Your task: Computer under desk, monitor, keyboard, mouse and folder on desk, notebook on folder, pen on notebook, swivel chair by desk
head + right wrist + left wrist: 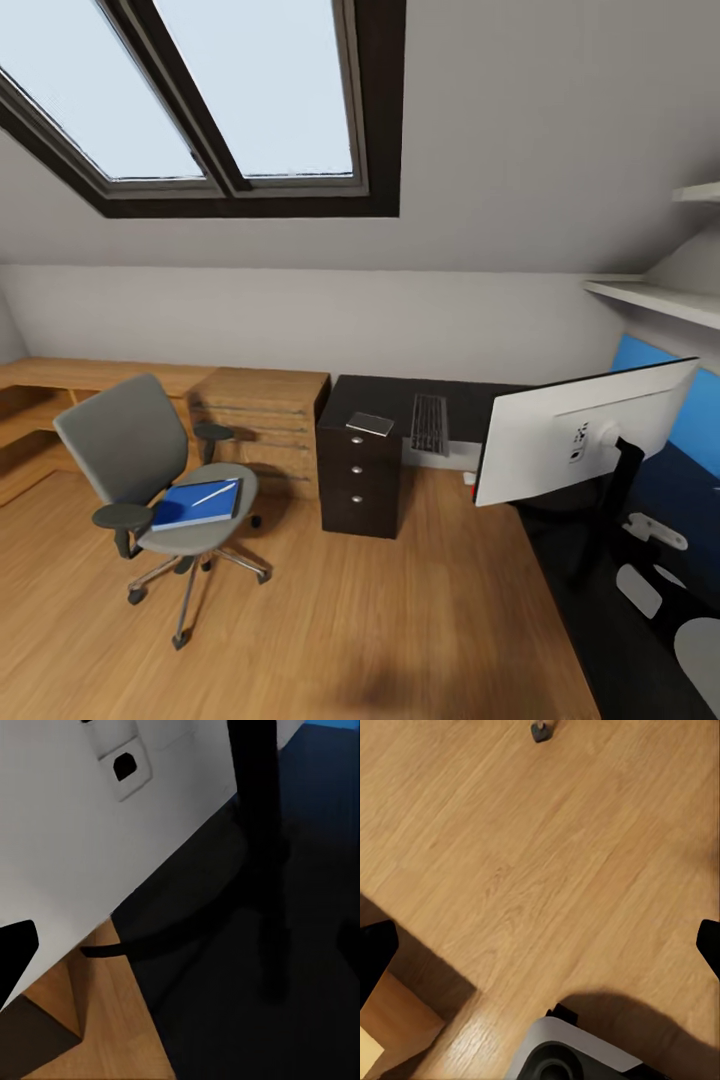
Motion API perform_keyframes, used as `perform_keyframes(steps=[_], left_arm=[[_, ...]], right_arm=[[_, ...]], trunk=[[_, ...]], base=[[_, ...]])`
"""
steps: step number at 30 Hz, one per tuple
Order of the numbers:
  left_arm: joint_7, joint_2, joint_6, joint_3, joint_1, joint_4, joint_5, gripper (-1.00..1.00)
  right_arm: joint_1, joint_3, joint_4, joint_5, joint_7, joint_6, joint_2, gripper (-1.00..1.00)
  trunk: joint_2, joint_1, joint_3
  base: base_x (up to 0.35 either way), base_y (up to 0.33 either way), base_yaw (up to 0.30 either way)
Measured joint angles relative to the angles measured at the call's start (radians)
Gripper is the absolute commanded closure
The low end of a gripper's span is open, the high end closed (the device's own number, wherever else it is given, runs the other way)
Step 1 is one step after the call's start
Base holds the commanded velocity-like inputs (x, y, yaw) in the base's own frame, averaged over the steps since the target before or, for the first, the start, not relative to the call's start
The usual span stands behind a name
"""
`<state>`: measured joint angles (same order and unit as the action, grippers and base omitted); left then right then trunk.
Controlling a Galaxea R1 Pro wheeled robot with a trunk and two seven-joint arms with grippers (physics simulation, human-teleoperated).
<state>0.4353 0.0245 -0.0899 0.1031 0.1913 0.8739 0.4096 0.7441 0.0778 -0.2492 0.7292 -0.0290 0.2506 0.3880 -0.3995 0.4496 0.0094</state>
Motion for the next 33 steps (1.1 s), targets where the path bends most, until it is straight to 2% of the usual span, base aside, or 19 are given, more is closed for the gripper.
perform_keyframes(steps=[11, 14, 15, 22, 27, 33], left_arm=[[0.000, 0.001, -0.001, 0.000, 0.000, -0.001, 0.000, -1.00], [0.000, 0.001, -0.001, 0.000, 0.000, -0.001, 0.000, -1.00], [0.000, 0.000, -0.001, 0.000, 0.000, -0.001, -0.001, -1.00], [0.000, 0.000, -0.001, 0.000, 0.000, -0.001, -0.001, -1.00], [0.000, 0.000, -0.001, 0.000, 0.000, -0.001, -0.001, -1.00], [0.000, 0.000, -0.001, 0.000, 0.000, 0.000, -0.001, -1.00]], right_arm=[[-0.002, 0.001, -0.001, -0.006, 0.000, 0.020, 0.000, -1.00], [-0.002, 0.001, -0.001, -0.021, 0.000, 0.020, 0.000, -1.00], [-0.002, 0.002, -0.001, -0.055, 0.000, 0.020, 0.000, -1.00], [-0.002, 0.002, 0.006, -0.112, 0.001, 0.021, -0.002, -1.00], [-0.002, 0.002, 0.012, -0.118, 0.000, 0.021, -0.002, -1.00], [-0.002, 0.003, 0.014, -0.120, 0.000, 0.022, -0.005, -1.00]], trunk=[[0.000, 0.000, 0.012], [0.000, 0.000, 0.015], [0.000, 0.000, 0.016], [0.000, 0.000, 0.023], [0.000, 0.000, 0.028], [0.000, 0.000, 0.030]], base=[[0.000, 0.000, -0.238], [0.000, 0.000, -0.239], [0.000, 0.000, -0.239], [0.000, 0.000, -0.239], [0.000, 0.000, -0.216], [0.000, 0.000, -0.057]])
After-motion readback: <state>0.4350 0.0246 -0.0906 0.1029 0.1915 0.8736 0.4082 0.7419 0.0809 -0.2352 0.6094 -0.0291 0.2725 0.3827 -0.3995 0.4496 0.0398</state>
